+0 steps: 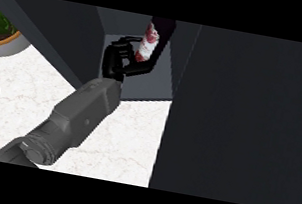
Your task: Pick up the wine, place it into the cabinet and close the cabinet
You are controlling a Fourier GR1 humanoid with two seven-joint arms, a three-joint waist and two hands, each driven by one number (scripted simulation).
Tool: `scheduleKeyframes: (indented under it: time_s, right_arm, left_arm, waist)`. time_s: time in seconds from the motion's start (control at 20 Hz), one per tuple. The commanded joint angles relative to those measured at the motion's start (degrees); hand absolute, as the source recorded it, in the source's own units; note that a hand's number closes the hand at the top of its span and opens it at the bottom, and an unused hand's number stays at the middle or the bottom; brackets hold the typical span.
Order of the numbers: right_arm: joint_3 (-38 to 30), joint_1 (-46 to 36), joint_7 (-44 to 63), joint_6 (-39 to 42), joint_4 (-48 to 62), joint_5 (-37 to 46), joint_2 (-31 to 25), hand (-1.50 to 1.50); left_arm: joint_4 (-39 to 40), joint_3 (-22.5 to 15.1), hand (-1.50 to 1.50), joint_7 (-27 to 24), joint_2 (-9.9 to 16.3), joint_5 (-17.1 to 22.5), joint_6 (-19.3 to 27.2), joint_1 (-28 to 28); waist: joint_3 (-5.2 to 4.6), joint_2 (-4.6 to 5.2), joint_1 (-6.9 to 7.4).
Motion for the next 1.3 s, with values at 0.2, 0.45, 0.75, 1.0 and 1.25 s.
scheduleKeyframes:
  time_s: [0.2, 0.45, 0.75, 1.0, 1.25]
  right_arm:
    - [-0.8, 0.2, 0.1, 0.7, -0.6, -1.9, -0.5, -1.50]
    - [-2.4, 1.2, -1.1, 1.3, -0.3, -1.1, -1.1, -1.50]
    - [-3.2, 2.6, -2.2, 2.0, 0.1, -2.3, -0.6, -1.50]
    - [-1.9, 3.2, -2.0, 2.6, -1.1, -1.6, -0.7, -1.50]
    - [-1.7, 2.8, -1.9, 2.3, -2.1, -1.6, -0.3, -1.50]
  left_arm:
    - [1.4, 0.0, 1.50, 3.4, 0.0, 1.0, 3.5, -5.8]
    - [3.1, 0.5, 1.50, 6.8, 0.0, 1.1, 2.0, -8.2]
    - [4.2, 2.0, 1.50, 5.7, 0.0, 2.2, 2.7, -8.0]
    - [8.1, -3.0, 1.50, 6.7, 3.8, -3.4, 6.4, -10.2]
    - [8.2, -6.1, 1.50, 6.1, 5.8, -6.6, 10.9, -8.2]
  waist:
    - [0.05, 0.37, 0.06]
    - [0.08, 0.43, 1.62]
    - [0.08, 0.85, 1.55]
    - [0.16, 0.86, 1.41]
    - [0.07, 1.19, 0.88]
